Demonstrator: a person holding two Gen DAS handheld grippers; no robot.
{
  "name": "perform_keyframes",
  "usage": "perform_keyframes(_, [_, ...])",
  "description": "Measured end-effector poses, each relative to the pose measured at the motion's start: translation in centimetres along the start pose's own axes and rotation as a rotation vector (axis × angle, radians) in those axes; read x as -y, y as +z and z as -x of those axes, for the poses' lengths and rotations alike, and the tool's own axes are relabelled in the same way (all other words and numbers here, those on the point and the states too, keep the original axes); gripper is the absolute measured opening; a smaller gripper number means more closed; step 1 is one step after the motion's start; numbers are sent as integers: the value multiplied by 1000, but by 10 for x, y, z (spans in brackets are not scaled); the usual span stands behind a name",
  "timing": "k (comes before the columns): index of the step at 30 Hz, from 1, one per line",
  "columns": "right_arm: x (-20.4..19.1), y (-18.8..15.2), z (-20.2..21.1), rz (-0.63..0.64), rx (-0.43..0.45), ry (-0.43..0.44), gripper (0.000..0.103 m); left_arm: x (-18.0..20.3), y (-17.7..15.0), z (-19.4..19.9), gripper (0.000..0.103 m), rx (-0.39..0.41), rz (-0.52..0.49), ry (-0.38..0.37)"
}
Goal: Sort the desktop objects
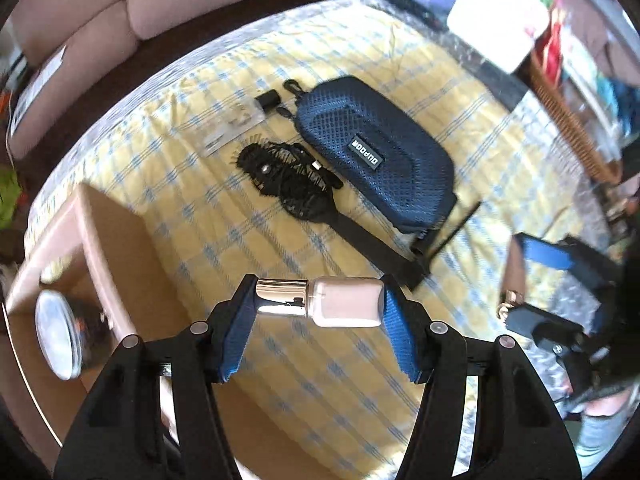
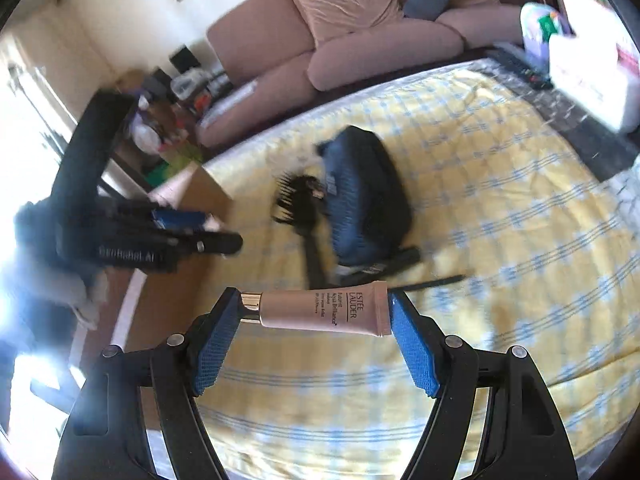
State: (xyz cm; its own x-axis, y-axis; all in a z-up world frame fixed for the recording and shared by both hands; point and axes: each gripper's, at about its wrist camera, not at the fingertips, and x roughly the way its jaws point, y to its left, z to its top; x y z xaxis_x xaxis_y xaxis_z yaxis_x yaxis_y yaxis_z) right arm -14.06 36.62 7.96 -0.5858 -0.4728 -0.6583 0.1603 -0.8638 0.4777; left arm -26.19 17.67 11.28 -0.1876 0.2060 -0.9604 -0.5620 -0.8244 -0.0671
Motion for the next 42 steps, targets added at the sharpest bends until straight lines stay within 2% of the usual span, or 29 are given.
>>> perform_keyframes(4, [-26, 5, 6, 13, 28, 29, 76, -28, -14, 26, 57, 44, 52, -47])
perform_keyframes(7, [-53, 4, 2, 51, 17, 39, 76, -51, -39, 42, 57, 67, 87, -37])
perform_keyframes(14, [-135, 6, -16, 163, -18, 90, 76, -130, -109, 86, 57, 120, 215, -9])
perform_keyframes(18, [-185, 11, -30, 256, -45, 93, 76, -165, -137, 83, 57, 130, 292, -21])
perform_keyframes(23, [-230, 11, -56, 330, -87, 76, 76, -188, -156, 59, 57, 127, 360, -56])
perform_keyframes(29, [-261, 8, -91, 388, -146, 40, 76, -201, -158, 22, 57, 98, 353, -27])
perform_keyframes(37, [-258, 16, -103, 369, -153, 14, 76, -197, -138, -13, 57, 85, 322, 17])
perform_keyframes(42, [-251, 20, -110, 357, -157, -4, 76, -183, -128, -37, 57, 42, 213, 128])
